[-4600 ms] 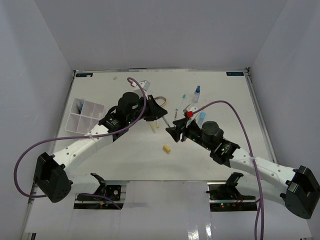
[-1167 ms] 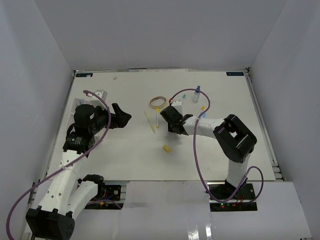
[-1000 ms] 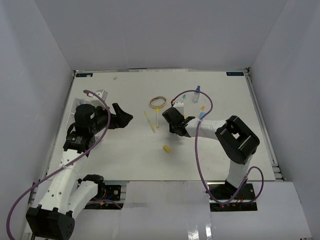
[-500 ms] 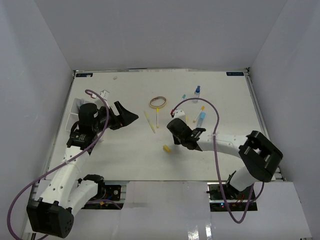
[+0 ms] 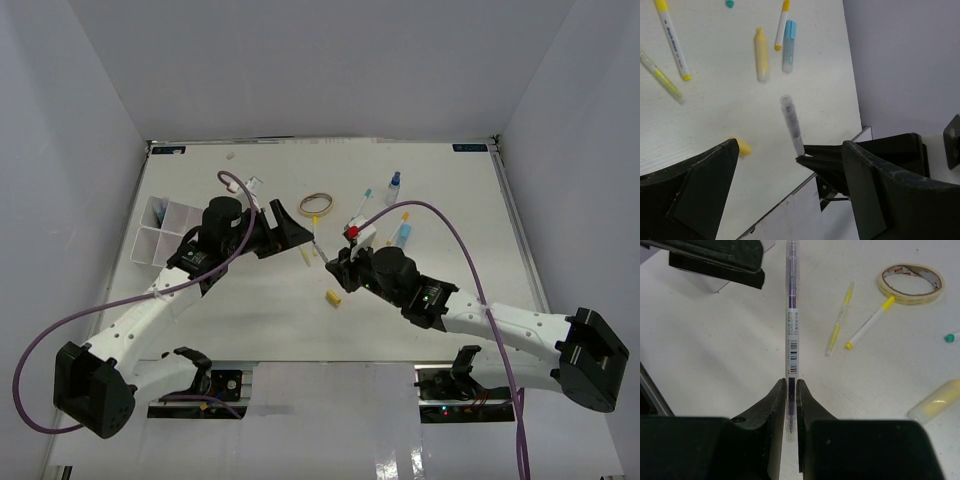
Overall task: Sort the stationery into containers
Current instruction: Pick up the pen from the center of the board, then place the pen in the storage box.
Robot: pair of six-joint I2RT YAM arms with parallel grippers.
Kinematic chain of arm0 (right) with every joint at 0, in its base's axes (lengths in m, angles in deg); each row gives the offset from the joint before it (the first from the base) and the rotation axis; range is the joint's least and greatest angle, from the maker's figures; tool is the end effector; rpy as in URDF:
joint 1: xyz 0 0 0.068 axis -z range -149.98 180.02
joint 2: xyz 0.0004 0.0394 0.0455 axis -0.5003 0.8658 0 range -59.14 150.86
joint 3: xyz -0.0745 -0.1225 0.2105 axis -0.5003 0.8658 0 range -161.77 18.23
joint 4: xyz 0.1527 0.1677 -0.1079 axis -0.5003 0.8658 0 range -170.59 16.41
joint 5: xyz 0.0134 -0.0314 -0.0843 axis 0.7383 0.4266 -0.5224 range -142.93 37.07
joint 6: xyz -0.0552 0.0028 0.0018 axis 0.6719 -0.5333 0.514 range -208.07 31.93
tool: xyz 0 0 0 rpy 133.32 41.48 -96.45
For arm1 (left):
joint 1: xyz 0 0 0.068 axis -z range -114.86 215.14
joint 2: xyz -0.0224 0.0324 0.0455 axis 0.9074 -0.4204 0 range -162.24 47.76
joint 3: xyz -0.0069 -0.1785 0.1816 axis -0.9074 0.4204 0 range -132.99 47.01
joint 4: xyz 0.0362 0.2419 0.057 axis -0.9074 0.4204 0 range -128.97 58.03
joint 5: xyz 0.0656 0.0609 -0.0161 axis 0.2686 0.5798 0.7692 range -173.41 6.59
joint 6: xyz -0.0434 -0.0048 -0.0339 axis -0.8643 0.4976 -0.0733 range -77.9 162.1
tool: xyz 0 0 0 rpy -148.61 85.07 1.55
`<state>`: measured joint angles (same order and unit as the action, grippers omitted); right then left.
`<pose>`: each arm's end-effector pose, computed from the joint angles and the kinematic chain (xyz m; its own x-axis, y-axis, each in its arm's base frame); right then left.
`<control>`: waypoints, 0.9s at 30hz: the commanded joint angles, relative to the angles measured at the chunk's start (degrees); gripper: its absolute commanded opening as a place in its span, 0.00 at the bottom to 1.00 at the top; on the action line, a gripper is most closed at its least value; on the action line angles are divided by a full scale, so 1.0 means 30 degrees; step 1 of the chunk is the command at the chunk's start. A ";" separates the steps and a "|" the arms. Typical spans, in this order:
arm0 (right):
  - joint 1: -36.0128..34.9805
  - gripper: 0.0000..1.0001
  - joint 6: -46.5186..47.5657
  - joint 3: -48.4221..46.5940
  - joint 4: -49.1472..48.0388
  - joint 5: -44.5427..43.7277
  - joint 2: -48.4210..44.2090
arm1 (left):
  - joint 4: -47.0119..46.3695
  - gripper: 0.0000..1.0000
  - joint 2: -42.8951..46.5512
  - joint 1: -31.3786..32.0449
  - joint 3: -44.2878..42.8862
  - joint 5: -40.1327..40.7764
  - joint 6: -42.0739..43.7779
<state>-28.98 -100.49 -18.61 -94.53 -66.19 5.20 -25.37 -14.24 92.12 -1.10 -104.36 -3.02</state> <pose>0.1396 0.2156 0.2538 -0.2727 -0.0473 -0.9609 -0.6767 0.7194 0.1566 0.2107 -0.1222 0.2819 -0.7908 -0.3401 -0.5090 0.2069 0.6341 -0.7451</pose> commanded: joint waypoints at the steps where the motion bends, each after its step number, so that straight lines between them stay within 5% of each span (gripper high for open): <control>1: -0.0107 0.08 0.0919 0.0239 -0.2532 0.1342 -0.0526 | -0.1164 0.94 -0.0251 0.0964 -0.1274 0.1650 -0.0515; 11: -0.0108 0.10 0.0861 0.0854 -0.3588 0.1870 -0.0791 | -0.1723 0.65 -0.1980 0.2812 -0.1920 0.2969 -0.1013; 15: -0.0079 0.14 0.0831 0.1088 -0.3792 0.1549 -0.0849 | -0.1898 0.39 -0.1981 0.3046 -0.1949 0.3262 -0.1101; 19: -0.0108 0.20 0.0685 0.1440 -0.4174 0.1401 -0.0850 | -0.1986 0.25 -0.1602 0.3076 -0.1833 0.3642 -0.1072; 27: -0.0078 0.65 0.0597 0.1821 -0.4028 0.0962 -0.1347 | -0.1695 0.05 -0.1015 0.3076 -0.1422 0.4696 -0.0663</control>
<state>-28.98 -98.83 -13.93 -103.88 -61.90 3.15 -30.20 -19.90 101.11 -4.60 -92.71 -5.91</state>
